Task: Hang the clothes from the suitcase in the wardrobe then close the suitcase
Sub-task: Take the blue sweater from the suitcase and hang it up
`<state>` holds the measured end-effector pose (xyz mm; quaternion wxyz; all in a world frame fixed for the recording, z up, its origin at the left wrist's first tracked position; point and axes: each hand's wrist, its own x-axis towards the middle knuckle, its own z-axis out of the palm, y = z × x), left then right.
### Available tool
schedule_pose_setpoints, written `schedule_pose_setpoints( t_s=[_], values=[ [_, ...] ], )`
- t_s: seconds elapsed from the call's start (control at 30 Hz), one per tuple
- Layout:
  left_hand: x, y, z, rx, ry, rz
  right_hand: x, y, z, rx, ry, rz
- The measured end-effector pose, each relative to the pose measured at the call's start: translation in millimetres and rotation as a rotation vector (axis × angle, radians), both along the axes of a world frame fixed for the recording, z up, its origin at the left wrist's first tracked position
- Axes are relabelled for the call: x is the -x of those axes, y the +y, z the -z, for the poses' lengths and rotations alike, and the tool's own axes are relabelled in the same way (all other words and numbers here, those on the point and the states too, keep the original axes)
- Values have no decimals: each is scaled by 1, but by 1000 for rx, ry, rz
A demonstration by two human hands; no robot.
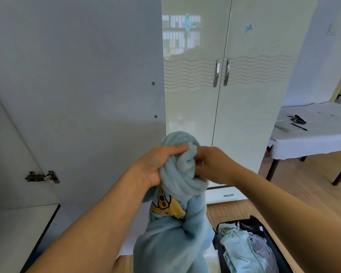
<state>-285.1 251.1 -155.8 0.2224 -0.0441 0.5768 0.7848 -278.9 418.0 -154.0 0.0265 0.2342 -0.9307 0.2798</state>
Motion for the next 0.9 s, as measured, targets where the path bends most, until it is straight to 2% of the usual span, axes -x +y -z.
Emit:
schedule_pose_setpoints(
  t_s=[0.07,0.13,0.23,0.3,0.37,0.43,0.5,0.57,0.63,0.7,0.77,0.9],
  values=[
    [5,-6,2,1,-7,-60,4,1,1,249,33,111],
    [6,-13,5,18,-1,-90,11,7,-4,511,-40,205],
    [5,-14,9,59,3,-69,12,7,-11,891,-220,152],
    [7,-11,13,126,12,-83,6,1,-15,1019,-171,105],
    [9,-10,14,139,-17,-87,1,-2,-17,965,-136,-57],
    [9,-11,10,80,-95,-115,-4,-4,-17,805,-306,-200],
    [9,-12,7,32,-120,-155,-1,-3,-11,659,-435,-97],
    [8,-12,3,-16,-87,-199,4,-3,-5,492,-327,64],
    [7,-11,-1,-54,-62,-204,7,-3,-1,306,-267,59],
    [6,-11,-3,-29,-36,-183,8,0,1,331,-405,-99],
    [5,-14,-4,-7,0,-158,8,-2,-1,430,-499,-164],
    [1,-18,-1,43,97,-111,9,-8,0,346,-321,27]
  ],
)
